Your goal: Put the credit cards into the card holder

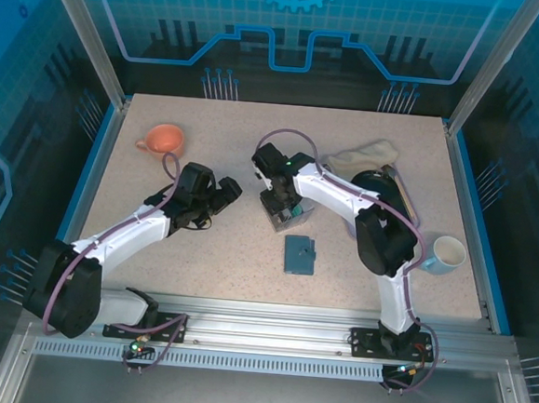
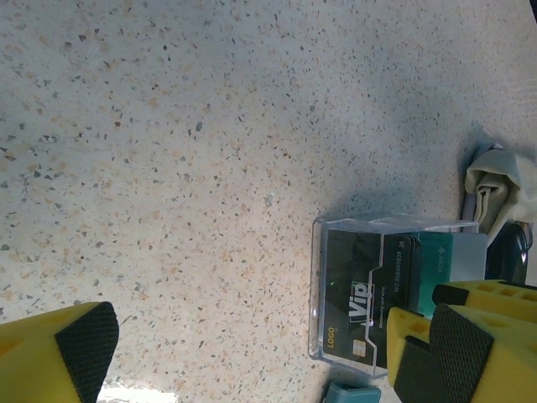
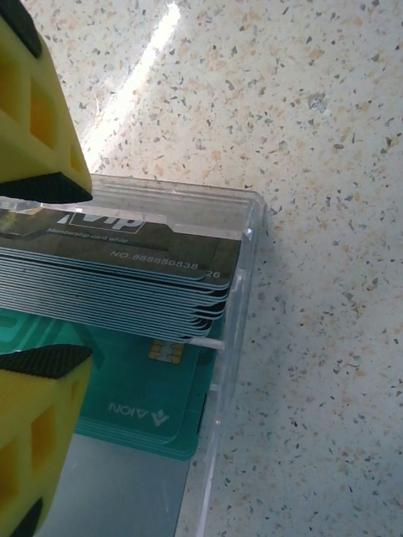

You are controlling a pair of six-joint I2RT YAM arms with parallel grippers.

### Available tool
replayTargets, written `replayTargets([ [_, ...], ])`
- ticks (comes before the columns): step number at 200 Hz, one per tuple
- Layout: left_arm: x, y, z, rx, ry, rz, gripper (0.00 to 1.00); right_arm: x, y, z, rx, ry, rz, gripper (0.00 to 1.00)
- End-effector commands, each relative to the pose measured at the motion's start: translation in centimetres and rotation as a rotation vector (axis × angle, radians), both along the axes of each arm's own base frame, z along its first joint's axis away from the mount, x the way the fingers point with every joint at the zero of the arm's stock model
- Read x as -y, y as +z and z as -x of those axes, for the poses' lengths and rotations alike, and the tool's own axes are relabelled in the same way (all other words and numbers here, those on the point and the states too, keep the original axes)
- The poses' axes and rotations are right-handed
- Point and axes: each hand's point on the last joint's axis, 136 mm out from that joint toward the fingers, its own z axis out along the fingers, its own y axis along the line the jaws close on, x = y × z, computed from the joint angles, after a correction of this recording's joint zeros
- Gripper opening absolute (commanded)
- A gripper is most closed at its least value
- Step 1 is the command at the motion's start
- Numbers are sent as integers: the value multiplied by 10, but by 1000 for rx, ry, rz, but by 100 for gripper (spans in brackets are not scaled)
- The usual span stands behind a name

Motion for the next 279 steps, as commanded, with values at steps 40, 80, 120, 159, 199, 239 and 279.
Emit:
replayTargets([
  [40,-7,0,2,15,31,-2,99,10,-8,-5,54,20,158,51],
  [80,-5,0,2,11,28,3,99,14,7,-11,107,28,167,48],
  [120,-2,-1,0,4,19,15,99,16,14,-11,122,24,166,46],
  [159,0,-2,0,-3,16,22,99,17,15,-11,128,22,167,43],
  [199,2,-2,-1,-7,8,27,99,16,15,-9,121,24,157,34],
  [239,3,-4,-1,-12,6,26,99,17,16,-9,124,22,155,30],
  [279,3,-4,-2,-14,5,28,99,19,19,-10,138,21,163,27],
])
